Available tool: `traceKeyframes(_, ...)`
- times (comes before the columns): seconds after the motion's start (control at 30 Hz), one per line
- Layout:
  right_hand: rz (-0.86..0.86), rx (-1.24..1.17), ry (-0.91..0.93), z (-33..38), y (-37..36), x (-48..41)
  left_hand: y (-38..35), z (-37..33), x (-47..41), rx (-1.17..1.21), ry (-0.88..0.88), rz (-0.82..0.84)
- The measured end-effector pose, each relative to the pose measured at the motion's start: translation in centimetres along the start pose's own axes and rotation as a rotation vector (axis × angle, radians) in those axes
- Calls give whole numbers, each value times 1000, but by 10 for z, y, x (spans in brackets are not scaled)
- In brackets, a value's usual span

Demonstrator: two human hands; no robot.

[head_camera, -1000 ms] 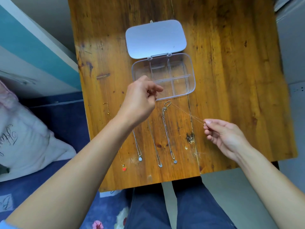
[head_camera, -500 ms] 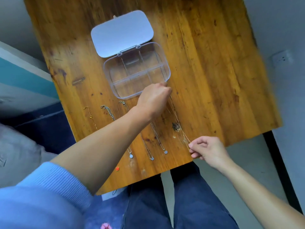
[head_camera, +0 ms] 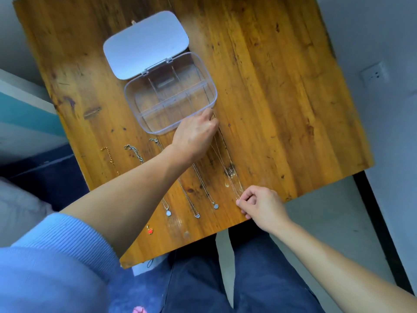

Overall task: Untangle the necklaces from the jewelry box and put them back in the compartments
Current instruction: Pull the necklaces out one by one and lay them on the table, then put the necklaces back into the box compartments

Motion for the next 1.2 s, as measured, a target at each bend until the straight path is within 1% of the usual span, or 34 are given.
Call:
traceKeyframes(0.17,-17,27,-7,-3,8,-4,10,7,11,58,24,-56)
traceKeyframes(0.27,-36,92,40,9,18,-11,24,29,31,170,71,-114)
traceKeyframes(0.33,-43,103,84,26,21,-18,34,53,51,248,152,-186)
traceKeyframes(0.47,-19,143,200,74,16,-37,43,112,97,353,408,-353)
traceKeyframes(0.57,-15,262,276,109,3,-52,32,151,130,380,610,-391)
traceKeyframes(0.63,-28,386,309,127,-6,-59,20,167,148,382,726,-387)
traceKeyframes(0.73,-82,608,352,147,-17,-62,3,170,160,392,766,-359)
traceKeyframes(0.83,-91,682,370,154,-27,-62,-7,166,161,380,759,-352)
traceKeyframes(1.0,8,663,358,148,-40,-65,-9,161,156,299,779,-329)
traceKeyframes(1.07,43,612,346,145,-41,-65,-10,160,155,267,775,-316)
traceKeyframes(1.13,45,460,334,147,-36,-64,-12,160,156,256,772,-312)
traceKeyframes(1.2,-2,249,353,158,-20,-60,-12,160,155,256,772,-308)
Point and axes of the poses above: each hand's wrist, its own x-axis away from the middle knuckle, its own y-axis out of the back of the hand, z = x × y, the point moved 10 cm from there along -x, towards the middle knuckle, and after that the axes turned 6 degrees about y, right-handed, at the moved point
